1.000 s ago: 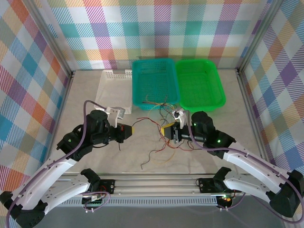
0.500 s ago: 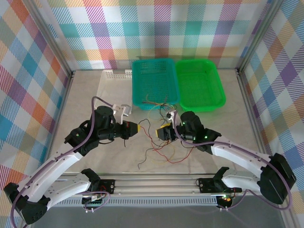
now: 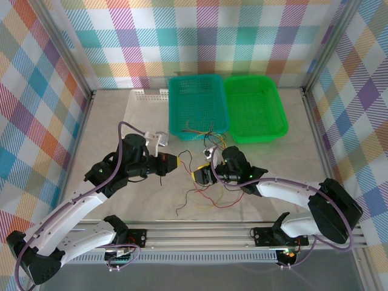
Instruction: Untangle the cables
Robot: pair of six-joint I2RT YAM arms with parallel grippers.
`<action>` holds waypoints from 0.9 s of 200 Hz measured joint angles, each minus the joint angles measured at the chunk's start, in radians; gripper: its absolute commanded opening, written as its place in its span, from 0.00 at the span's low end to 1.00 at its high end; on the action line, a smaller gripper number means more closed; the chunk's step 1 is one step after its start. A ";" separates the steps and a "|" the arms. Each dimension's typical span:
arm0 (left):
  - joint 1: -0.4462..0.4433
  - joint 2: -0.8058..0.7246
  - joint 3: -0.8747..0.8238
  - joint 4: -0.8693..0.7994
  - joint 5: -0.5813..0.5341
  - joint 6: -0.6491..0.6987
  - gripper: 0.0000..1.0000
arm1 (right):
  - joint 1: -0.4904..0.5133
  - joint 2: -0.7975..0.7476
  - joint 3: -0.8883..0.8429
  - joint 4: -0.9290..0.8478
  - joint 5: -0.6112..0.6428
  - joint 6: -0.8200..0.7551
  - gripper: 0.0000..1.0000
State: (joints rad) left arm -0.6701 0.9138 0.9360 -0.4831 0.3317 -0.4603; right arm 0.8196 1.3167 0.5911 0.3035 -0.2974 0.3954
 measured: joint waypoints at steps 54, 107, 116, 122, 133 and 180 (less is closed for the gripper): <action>0.000 0.007 0.016 0.016 -0.001 -0.008 0.00 | 0.041 0.061 -0.001 0.039 0.001 -0.023 0.50; 0.000 0.007 0.024 0.012 -0.012 -0.018 0.00 | 0.060 0.106 0.000 0.027 0.023 -0.048 0.14; 0.000 0.007 0.031 0.010 -0.021 -0.018 0.00 | 0.060 0.104 0.000 0.024 0.028 -0.050 0.14; 0.000 0.007 0.035 0.009 -0.028 -0.017 0.00 | 0.061 0.100 0.000 0.016 0.034 -0.052 0.15; 0.000 0.007 0.044 0.000 -0.042 -0.014 0.00 | 0.061 0.091 0.000 0.006 0.043 -0.055 0.18; 0.000 -0.027 0.058 -0.008 -0.126 -0.019 0.00 | 0.061 -0.001 -0.047 -0.022 0.085 -0.061 0.42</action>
State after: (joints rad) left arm -0.6701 0.8867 0.9939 -0.4911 0.2054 -0.4789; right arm 0.8806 1.3155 0.5442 0.2817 -0.2123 0.3340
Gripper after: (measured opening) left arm 0.046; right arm 0.373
